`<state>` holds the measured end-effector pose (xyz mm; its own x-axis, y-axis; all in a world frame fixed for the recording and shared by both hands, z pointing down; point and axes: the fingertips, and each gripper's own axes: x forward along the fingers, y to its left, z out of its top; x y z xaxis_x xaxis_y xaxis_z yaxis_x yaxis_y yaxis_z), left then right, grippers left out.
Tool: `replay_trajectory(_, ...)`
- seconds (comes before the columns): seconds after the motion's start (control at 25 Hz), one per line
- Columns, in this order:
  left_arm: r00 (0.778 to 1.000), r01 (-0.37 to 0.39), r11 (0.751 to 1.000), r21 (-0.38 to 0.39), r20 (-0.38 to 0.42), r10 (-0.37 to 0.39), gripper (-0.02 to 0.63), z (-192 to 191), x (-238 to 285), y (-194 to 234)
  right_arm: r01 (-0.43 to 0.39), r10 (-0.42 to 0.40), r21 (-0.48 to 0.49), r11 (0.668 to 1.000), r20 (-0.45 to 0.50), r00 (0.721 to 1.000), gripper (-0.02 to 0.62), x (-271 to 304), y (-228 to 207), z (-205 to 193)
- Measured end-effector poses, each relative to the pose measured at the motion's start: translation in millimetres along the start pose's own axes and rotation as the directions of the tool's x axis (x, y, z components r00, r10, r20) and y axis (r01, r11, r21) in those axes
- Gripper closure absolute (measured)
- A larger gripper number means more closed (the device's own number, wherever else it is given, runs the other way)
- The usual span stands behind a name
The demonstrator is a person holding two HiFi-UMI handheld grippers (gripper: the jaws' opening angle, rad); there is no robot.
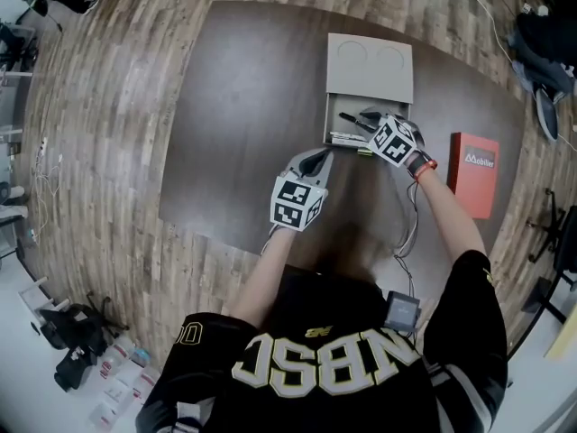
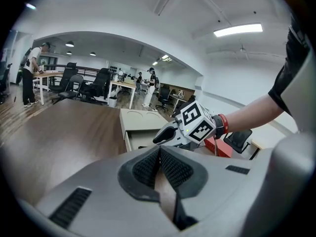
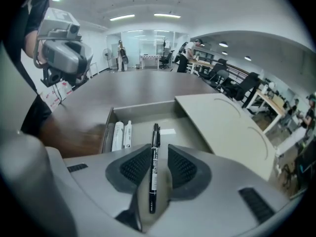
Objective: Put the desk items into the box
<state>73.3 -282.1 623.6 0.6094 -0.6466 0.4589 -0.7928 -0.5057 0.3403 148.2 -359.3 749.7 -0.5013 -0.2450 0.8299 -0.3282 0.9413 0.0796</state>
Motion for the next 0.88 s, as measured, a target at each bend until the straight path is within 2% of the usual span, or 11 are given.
replay_trajectory(0.2,0.999,-0.017,1.000,0.015,0.032,0.017,0.590,8.0,-9.8,14.0,0.087,-0.096,0.114,0.990,0.069,0.993,0.485,-25.8,-5.7,20.9)
replay_trajectory(0.32,0.998,-0.045,0.999,0.010,0.048,0.044,0.590,10.4,-17.6,29.9,0.148,-0.179,0.226,0.963,0.122,0.976,0.485,-50.4,-6.4,34.2)
replay_trajectory(0.4,0.996,-0.050,0.999,0.016,0.074,0.049,0.590,20.7,-22.3,35.2,0.185,-0.254,0.331,0.926,0.179,0.951,0.488,-74.9,-8.2,43.9)
replay_trajectory(0.52,0.992,-0.039,0.999,0.030,0.122,0.035,0.589,40.9,-34.2,30.7,0.225,-0.369,0.473,0.852,0.238,0.898,0.500,-114.3,0.0,50.3)
replay_trajectory(0.72,0.978,-0.039,0.995,0.093,0.206,0.019,0.591,78.5,-58.8,9.6,0.291,-0.500,0.581,0.760,0.237,0.833,0.503,-169.4,27.2,58.1)
replay_trajectory(0.88,0.955,-0.049,0.988,0.146,0.297,0.004,0.591,110.5,-80.9,-10.7,0.336,-0.611,0.662,0.670,0.236,0.755,0.503,-214.0,40.2,71.8)
